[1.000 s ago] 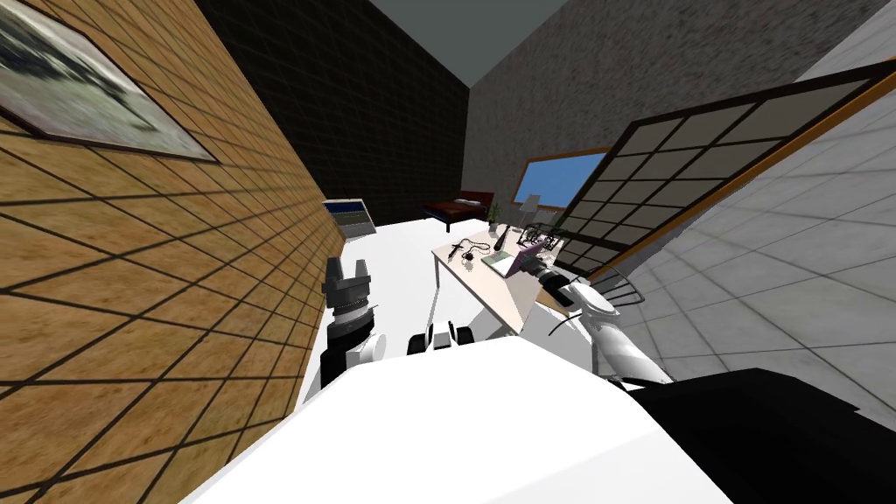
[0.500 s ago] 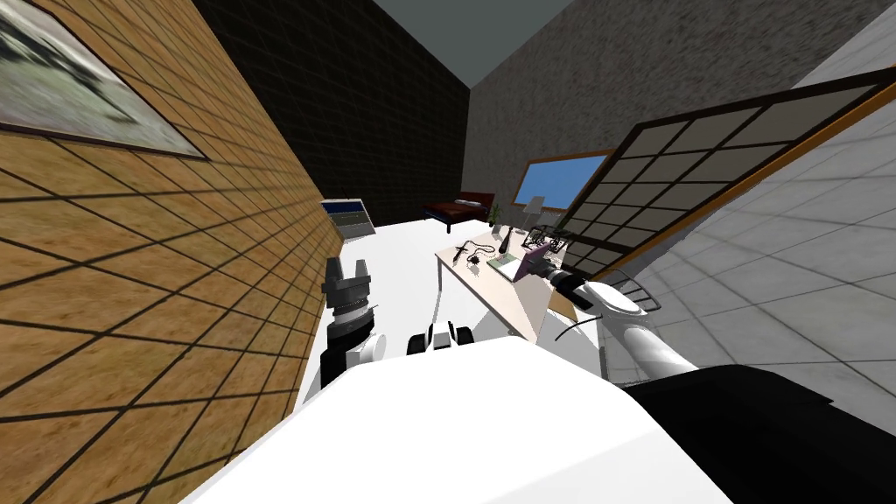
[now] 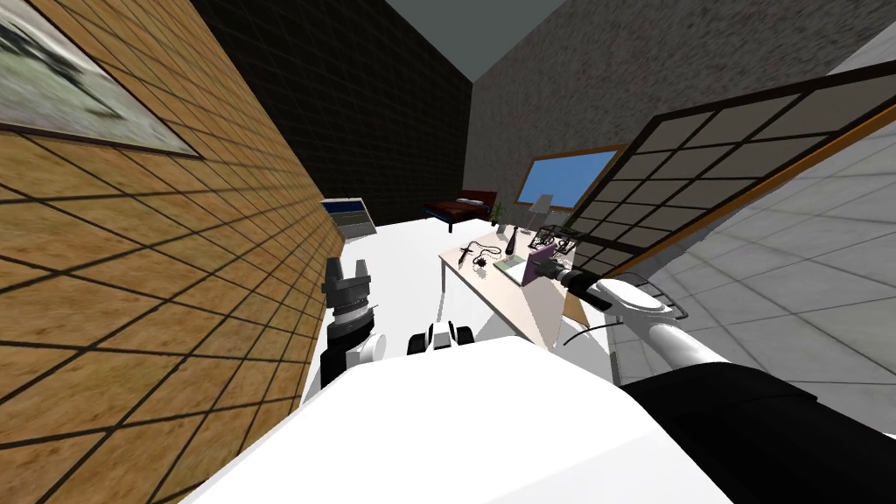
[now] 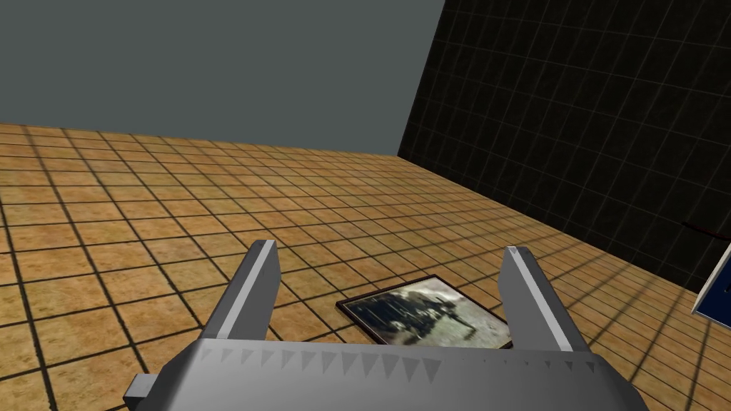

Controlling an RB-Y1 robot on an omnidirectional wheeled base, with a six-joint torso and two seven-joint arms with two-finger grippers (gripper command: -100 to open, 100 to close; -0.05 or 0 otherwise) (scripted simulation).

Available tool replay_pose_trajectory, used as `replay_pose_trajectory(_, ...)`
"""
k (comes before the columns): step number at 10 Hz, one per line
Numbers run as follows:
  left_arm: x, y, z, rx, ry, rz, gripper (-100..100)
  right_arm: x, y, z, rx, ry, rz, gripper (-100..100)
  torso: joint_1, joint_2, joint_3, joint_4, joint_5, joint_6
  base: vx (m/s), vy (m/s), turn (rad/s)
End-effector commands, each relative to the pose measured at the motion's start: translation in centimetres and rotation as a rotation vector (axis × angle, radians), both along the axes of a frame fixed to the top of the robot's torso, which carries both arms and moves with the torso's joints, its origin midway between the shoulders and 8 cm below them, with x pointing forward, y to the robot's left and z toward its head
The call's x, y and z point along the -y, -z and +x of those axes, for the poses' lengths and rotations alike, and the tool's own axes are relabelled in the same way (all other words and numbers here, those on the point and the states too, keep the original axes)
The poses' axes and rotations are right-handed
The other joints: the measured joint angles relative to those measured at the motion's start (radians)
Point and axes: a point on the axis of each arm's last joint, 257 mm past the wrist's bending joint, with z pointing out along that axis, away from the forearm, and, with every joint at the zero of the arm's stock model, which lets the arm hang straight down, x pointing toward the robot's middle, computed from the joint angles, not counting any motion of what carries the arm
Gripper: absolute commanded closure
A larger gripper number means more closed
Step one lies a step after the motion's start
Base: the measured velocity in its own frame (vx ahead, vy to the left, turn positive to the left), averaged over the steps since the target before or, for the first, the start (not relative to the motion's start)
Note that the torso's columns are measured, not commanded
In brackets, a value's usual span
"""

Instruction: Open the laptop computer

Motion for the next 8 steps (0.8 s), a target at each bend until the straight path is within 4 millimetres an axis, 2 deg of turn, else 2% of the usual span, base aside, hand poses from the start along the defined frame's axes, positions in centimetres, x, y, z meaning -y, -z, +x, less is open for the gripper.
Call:
replay_pose_trajectory(1, 0.0, 0.0, 0.0, 0.000, 0.000, 0.000, 0, 1.8, 0.4, -1.3, -0.081, 0.006, -0.017, 100, -0.001, 0.001, 0.001, 0.000, -0.001, 0.000, 0.135, 0.110, -0.002)
replay_pose_trajectory(2, 0.0, 0.0, 0.0, 0.000, 0.000, 0.000, 0, 2.0, -0.2, -1.1, -0.084, -0.001, -0.037, 100, 0.001, -0.002, -0.001, 0.000, 0.000, 0.000, 0.104, 0.083, -0.013)
replay_pose_trajectory(3, 0.0, 0.0, 0.0, 0.000, 0.000, 0.000, 0, 2.7, 0.0, -1.8, -0.121, 0.005, -0.039, 100, -0.001, 0.000, 0.000, 0.000, 0.000, 0.000, 0.089, 0.065, 0.000)
replay_pose_trajectory(5, 0.0, 0.0, 0.0, 0.000, 0.000, 0.000, 0, 2.6, -0.2, -1.7, -0.116, 0.002, -0.044, 100, -0.003, 0.002, 0.001, 0.001, -0.001, 0.000, 0.044, 0.034, -0.001)
replay_pose_trajectory(6, 0.0, 0.0, 0.0, 0.000, 0.000, 0.000, 0, 3.1, -0.3, -2.1, -0.147, -0.006, -0.085, -100, -0.003, 0.003, 0.002, 0.001, -0.001, 0.000, 0.059, 0.021, -0.028)
replay_pose_trajectory(8, 0.0, 0.0, 0.0, 0.000, 0.000, 0.000, 0, 3.6, -0.4, -2.5, -0.179, -0.014, -0.127, -100, 0.000, -0.004, -0.002, -0.001, 0.000, 0.000, 0.125, 0.052, -0.028)
